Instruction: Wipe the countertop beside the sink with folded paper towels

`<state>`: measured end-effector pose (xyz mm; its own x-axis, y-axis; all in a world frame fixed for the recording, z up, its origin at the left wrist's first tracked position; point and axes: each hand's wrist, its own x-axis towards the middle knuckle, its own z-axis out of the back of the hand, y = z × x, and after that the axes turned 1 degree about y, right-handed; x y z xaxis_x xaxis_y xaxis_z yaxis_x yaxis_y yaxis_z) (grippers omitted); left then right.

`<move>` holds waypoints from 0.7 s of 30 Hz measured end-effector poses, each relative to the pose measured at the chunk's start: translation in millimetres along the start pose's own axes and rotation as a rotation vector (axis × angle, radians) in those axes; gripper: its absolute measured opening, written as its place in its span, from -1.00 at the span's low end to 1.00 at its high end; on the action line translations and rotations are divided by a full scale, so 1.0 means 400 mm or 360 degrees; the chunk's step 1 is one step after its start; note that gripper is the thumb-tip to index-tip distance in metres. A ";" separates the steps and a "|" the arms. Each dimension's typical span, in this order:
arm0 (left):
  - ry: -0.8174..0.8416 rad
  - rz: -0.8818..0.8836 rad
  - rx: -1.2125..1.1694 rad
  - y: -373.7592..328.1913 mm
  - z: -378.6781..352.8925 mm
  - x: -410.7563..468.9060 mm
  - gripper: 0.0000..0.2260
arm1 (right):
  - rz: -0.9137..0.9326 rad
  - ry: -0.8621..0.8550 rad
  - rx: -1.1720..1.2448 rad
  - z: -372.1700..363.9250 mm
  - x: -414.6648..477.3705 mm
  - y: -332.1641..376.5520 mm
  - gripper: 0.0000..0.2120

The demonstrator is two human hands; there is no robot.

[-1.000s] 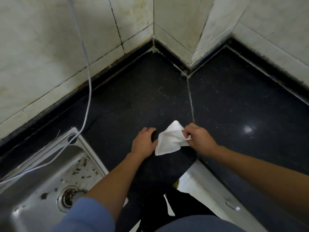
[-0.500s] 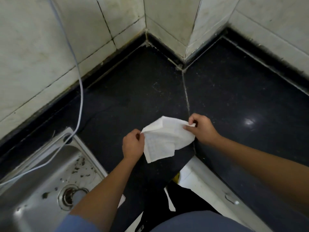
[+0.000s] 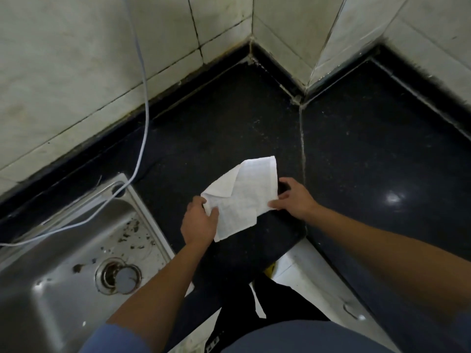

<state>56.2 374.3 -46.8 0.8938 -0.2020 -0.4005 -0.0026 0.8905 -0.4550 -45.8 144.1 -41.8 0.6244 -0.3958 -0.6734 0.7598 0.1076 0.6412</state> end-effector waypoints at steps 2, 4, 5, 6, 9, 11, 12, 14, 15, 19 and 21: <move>0.0120 -0.0172 0.0252 0.010 -0.020 -0.028 -0.69 | 0.0069 -0.0039 -0.0004 -0.020 -0.027 -0.012 -0.39; 0.0159 -0.0322 0.0497 0.021 -0.034 -0.046 -0.68 | 0.0264 -0.0270 0.0061 -0.024 -0.033 -0.003 -0.60; 0.0140 -0.0370 0.0568 0.026 -0.035 -0.048 -0.68 | 0.0368 -0.0389 0.0121 -0.018 -0.030 0.008 -0.69; 0.0114 -0.0402 0.0614 0.029 -0.034 -0.047 -0.68 | 0.0444 -0.0477 0.0178 -0.011 -0.027 0.021 -0.76; 0.0106 -0.0456 0.0704 0.033 -0.024 -0.037 -0.68 | 0.0481 -0.0526 0.0024 0.006 -0.016 0.036 -0.81; 0.0093 -0.0518 0.0794 0.027 -0.015 -0.033 -0.70 | 0.0358 -0.0439 -0.0356 0.011 -0.009 0.016 -0.78; 0.0081 -0.0565 0.0852 0.023 -0.011 -0.029 -0.72 | 0.0275 -0.0383 -0.0564 0.014 -0.012 0.002 -0.76; 0.0074 -0.0683 0.0958 0.011 -0.006 -0.016 -0.73 | 0.0190 -0.0344 -0.0956 0.018 -0.029 -0.020 -0.70; 0.0082 -0.0746 0.1012 0.002 -0.005 -0.007 -0.73 | 0.0238 -0.0381 -0.1117 0.017 -0.038 -0.025 -0.67; 0.0252 -0.0887 0.1223 -0.050 -0.006 0.049 -0.61 | 0.0642 -0.0340 -0.1398 0.004 -0.055 -0.024 -0.62; 0.0320 -0.0728 0.1134 -0.069 0.001 0.089 -0.48 | 0.0621 -0.0125 -0.1564 -0.010 -0.054 -0.026 -0.61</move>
<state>88.2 342.7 -48.1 0.6423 -0.6106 -0.4633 0.6787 0.7339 -0.0263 -66.5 155.4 -35.5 0.8700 -0.2289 -0.4367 0.3440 0.9163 0.2050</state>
